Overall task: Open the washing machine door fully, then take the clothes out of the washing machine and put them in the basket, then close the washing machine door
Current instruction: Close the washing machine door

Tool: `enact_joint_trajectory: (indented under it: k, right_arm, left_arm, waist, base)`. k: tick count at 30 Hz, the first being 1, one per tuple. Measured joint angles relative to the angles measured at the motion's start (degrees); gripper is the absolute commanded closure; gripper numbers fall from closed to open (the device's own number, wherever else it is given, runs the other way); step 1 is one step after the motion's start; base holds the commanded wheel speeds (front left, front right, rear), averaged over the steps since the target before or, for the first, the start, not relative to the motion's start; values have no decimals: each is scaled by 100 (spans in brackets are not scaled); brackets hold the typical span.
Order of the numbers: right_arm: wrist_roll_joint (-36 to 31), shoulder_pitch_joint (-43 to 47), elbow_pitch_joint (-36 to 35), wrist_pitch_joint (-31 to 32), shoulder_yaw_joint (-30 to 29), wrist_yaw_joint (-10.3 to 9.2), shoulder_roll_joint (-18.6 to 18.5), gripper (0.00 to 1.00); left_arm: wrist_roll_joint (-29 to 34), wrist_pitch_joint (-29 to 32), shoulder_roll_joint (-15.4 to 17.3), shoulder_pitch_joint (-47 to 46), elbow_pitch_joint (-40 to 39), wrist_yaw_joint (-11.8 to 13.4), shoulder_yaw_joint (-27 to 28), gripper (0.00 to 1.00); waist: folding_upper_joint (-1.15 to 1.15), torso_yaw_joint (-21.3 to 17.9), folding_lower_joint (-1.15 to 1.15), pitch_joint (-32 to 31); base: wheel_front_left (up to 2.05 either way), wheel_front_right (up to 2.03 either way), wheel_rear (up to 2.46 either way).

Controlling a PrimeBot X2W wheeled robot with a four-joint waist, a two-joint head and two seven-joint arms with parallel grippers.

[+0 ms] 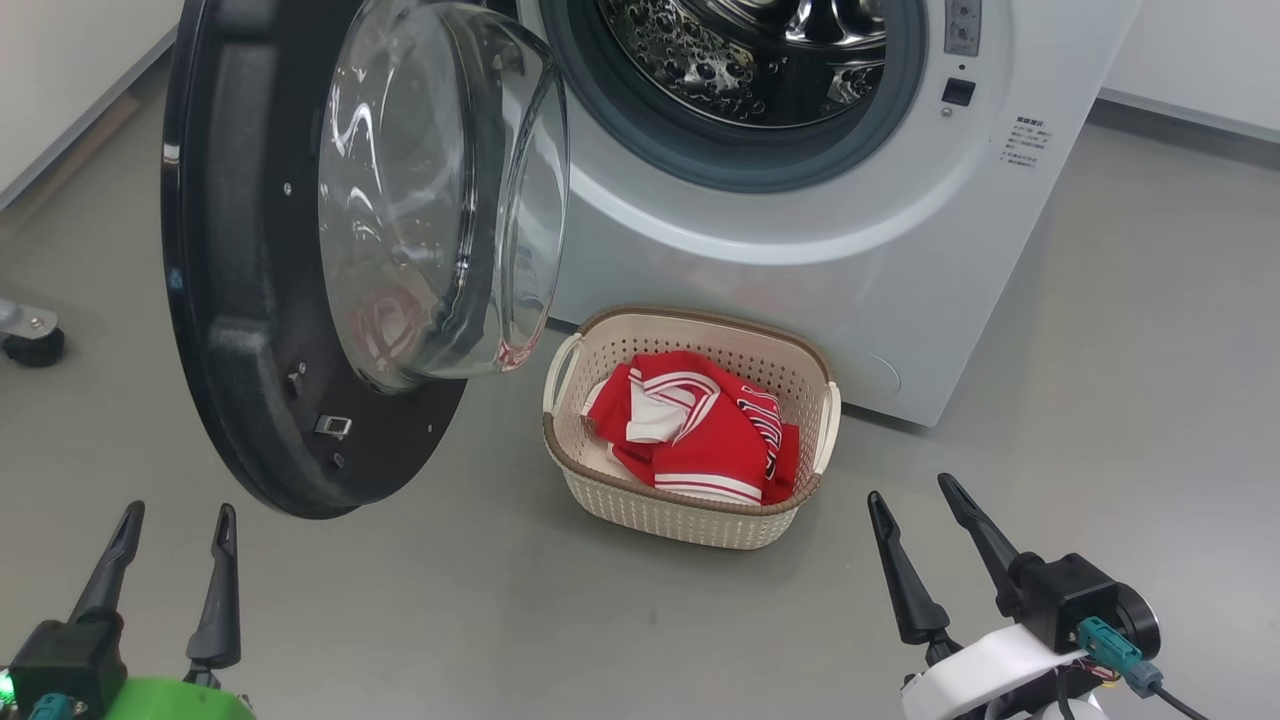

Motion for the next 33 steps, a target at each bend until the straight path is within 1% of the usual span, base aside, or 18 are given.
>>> enact_joint_trajectory:
  k: [11, 12, 13, 14, 18, 23, 26, 29, 33]
  right_arm:
    - [0, -1, 4, -7, 0, 1, 8, 0]
    - [0, -1, 7, -7, 1, 2, 9, 0]
    - [0, -1, 10, -7, 2, 2, 9, 0]
    - [0, -1, 12, -7, 2, 3, 9, 0]
    - [0, -1, 20, -7, 7, 5, 10, 0]
    - [-1, -1, 21, -7, 24, 5, 11, 0]
    - [-1, -1, 24, -7, 36, 7, 12, 0]
    - [-1, -3, 27, -7, 52, 8, 13, 0]
    - [-2, -26, 20, -8, 80, 11, 21, 0]
  left_arm:
    - [-1, 0, -38, 4, 0, 0, 31, 0]
    - [-9, 0, -46, 9, 9, 0, 31, 49]
    - [-9, 0, -55, 16, 9, 0, 30, 81]
    - [-9, 0, -59, 20, 8, 0, 30, 100]
    - [-5, 0, -41, 21, -10, 0, 30, 100]
    - [-2, 0, 132, 21, -48, -1, 103, 100]
    - [-197, 0, 140, 1, -62, -1, 148, 100]
    - [-735, 30, 114, -53, 2, -1, 304, 100]
    - [-1778, 406, -37, -392, 49, -2, 670, 100]
  waist:
    - [0, 0, 0, 21]
    - [0, -2, 0, 21]
    - [0, -4, 0, 21]
    - [0, -6, 0, 20]
    - [0, -15, 0, 18]
    - [0, -31, 0, 31]
    - [0, -43, 0, 47]
    - [0, -56, 0, 68]
    - [0, -89, 0, 138]
  base:
    - [0, 0, 0]
    - [0, 0, 0]
    - [0, 0, 0]
    - [0, 0, 0]
    - [0, 0, 0]
    - [0, 0, 0]
    - [0, 0, 0]
    - [0, 0, 0]
    - [0, 0, 0]
